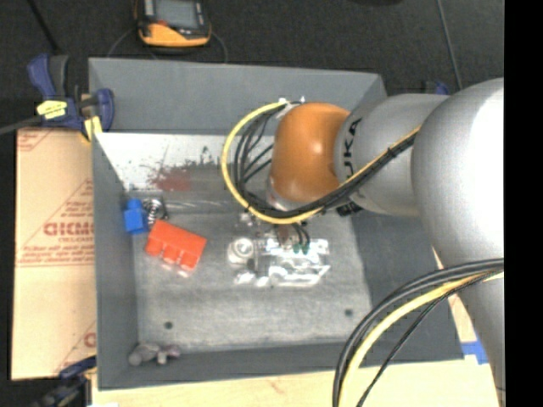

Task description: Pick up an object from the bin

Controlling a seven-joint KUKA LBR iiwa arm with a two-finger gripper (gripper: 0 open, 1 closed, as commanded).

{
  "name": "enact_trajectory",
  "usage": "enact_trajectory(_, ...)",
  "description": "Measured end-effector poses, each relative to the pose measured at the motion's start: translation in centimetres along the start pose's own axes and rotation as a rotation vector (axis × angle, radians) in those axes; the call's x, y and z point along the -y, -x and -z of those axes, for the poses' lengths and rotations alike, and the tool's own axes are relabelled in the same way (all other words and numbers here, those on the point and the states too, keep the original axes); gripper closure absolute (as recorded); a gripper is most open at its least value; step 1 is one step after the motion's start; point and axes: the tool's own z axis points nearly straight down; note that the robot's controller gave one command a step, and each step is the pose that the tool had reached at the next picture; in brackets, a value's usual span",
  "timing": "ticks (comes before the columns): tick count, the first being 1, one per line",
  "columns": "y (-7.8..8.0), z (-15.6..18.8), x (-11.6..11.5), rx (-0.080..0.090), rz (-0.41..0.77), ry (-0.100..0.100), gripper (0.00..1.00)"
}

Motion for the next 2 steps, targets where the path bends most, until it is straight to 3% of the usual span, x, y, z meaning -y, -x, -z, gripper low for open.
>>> enact_trajectory(1, -6.5, 0.1, -2.5, 0.015, -0.214, 0.000, 1.00)
enact_trajectory(2, -5.8, 11.1, -1.7, 0.011, -0.158, -0.002, 1.00)
